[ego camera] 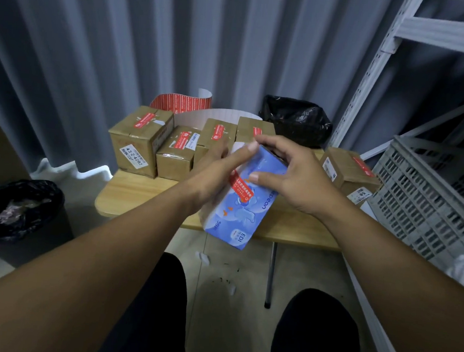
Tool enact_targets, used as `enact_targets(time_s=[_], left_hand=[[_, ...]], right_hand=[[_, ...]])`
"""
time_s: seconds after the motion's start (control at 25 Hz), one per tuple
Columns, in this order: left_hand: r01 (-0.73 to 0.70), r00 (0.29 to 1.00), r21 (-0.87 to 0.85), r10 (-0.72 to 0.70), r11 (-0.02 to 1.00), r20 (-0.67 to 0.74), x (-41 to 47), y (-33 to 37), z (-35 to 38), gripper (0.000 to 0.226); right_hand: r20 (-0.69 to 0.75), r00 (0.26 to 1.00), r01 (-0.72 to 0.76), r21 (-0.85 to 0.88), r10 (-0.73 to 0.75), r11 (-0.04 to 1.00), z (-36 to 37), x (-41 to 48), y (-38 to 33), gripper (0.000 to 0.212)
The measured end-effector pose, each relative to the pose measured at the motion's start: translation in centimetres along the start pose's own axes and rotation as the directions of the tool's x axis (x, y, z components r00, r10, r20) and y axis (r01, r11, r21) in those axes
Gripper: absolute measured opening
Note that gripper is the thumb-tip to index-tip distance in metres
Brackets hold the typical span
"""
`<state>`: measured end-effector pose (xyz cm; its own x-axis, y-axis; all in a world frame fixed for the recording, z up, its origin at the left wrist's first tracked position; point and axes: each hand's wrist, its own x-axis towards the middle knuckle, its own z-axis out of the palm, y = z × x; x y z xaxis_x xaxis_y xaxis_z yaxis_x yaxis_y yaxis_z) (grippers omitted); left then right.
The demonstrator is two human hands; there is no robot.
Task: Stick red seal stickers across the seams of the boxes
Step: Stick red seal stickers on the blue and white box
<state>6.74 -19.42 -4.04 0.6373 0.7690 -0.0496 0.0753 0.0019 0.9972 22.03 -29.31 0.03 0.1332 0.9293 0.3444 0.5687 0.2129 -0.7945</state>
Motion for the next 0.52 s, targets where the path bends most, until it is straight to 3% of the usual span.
enact_targets(time_s=[0.12,0.2,0.28,0.4,0.52], left_hand=[[-0.095,0.994,0.099,0.099,0.991,-0.041,-0.3,1.2,-0.3,0.114],[-0.095,0.994,0.042,0.097,0.995,-0.046,-0.3,1.3,-0.6,0.090],[-0.129,0.986,-0.053,0.123,0.990,-0.112,-0.7,1.6,-0.6,0.060],[-0.141,0.963,-0.167,0.096,0.976,-0.253,-0.8,1.4,-0.5,0.055],[-0.120,0.946,-0.242,0.037,0.963,-0.321,-0.6,0.8,-0.5,0.055]], right_hand=[[0.054,0.999,0.008,0.037,-0.010,0.999,0.3,0.3,-0.4,0.071],[0.028,0.999,0.025,0.010,-0.025,1.000,0.4,0.5,-0.5,0.070],[-0.109,0.991,0.056,-0.137,-0.071,0.989,0.4,0.6,-0.3,0.061],[-0.277,0.940,0.110,-0.303,-0.198,0.947,0.4,0.0,0.2,0.033],[-0.197,0.961,0.132,-0.287,-0.193,0.949,0.8,-1.0,0.8,0.018]])
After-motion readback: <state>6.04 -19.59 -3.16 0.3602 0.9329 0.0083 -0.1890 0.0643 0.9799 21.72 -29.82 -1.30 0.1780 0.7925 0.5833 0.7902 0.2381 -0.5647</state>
